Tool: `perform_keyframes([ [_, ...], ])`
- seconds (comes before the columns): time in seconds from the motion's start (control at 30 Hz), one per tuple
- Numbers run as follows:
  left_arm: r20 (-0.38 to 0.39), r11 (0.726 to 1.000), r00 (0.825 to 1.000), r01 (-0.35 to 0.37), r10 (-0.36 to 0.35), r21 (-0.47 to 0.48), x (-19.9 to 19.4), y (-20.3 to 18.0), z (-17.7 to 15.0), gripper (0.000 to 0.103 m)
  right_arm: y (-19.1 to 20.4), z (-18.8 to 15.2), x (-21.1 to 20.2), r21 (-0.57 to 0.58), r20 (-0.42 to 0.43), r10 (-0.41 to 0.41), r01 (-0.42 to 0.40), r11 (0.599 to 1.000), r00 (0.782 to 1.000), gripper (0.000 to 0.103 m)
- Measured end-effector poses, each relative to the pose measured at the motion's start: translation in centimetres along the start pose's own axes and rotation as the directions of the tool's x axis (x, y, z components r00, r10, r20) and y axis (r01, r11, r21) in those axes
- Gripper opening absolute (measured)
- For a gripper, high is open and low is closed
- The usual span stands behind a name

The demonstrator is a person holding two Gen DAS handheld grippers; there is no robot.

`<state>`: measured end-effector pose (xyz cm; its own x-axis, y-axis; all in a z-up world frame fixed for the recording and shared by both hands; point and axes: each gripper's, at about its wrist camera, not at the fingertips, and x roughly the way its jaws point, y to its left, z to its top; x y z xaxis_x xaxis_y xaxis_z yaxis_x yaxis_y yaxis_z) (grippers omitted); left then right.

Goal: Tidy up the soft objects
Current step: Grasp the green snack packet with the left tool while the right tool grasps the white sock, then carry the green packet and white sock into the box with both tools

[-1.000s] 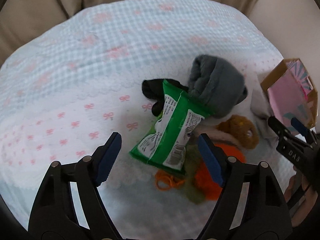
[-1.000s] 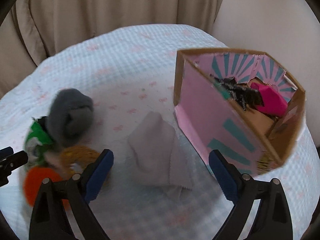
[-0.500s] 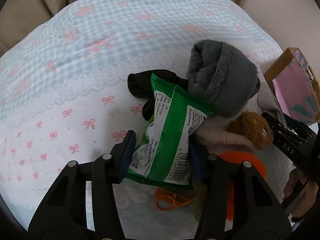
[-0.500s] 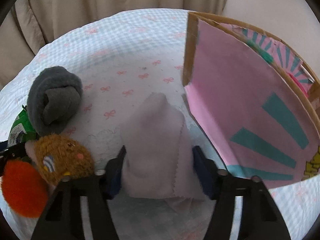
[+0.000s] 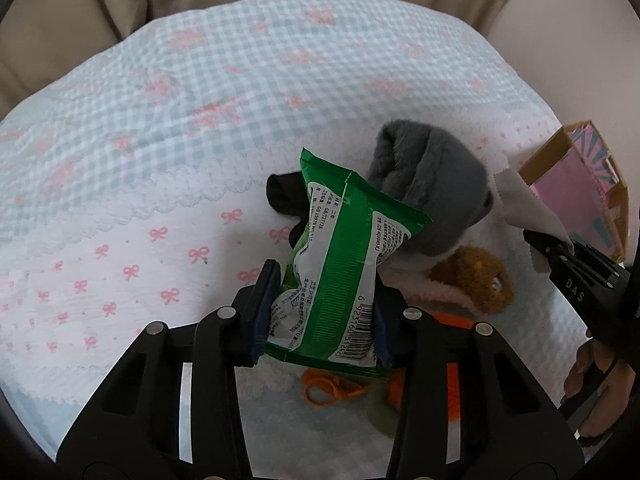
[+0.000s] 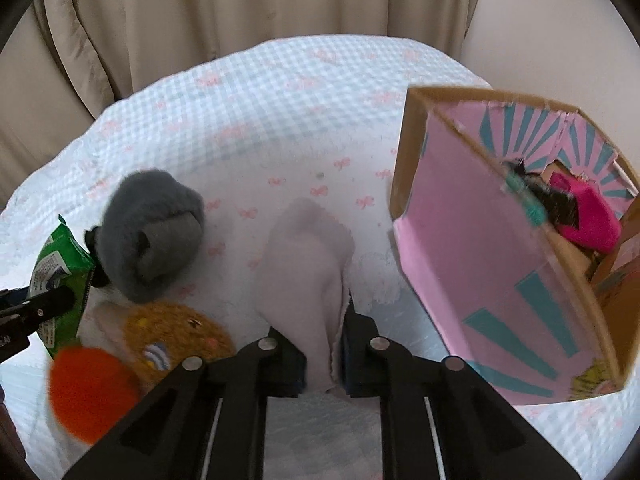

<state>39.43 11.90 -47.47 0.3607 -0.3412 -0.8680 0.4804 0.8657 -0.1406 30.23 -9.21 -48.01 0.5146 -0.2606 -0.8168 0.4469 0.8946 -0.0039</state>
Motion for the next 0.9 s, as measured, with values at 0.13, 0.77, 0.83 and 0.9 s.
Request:
perform_keyframes([
  [0.13,0.017,1.000,1.000,-0.001,0.001,-0.008,-2.7,-0.5,0.9,0.037,-0.1,1.2,-2.6,0.009,0.024,0.003,-0.003,1.000,1.000,0.012],
  [0.77,0.197,0.997,0.980,0.022,-0.006,-0.079,-25.2,-8.2,5.9,0.037,-5.0,10.6,-24.2,0.074,0.145,0.129,-0.141,0.987,0.981,0.012],
  [0.83,0.210,0.996,0.978,0.027,-0.008,-0.084,-26.7,-9.7,6.4,0.037,-6.0,11.1,-25.5,0.067,0.143,0.135,-0.145,0.987,0.981,0.012],
  [0.9,0.220,0.996,0.975,0.034,-0.014,-0.088,-28.0,-11.4,6.6,0.037,-7.4,11.5,-26.5,0.067,0.145,0.139,-0.150,0.986,0.980,0.012],
])
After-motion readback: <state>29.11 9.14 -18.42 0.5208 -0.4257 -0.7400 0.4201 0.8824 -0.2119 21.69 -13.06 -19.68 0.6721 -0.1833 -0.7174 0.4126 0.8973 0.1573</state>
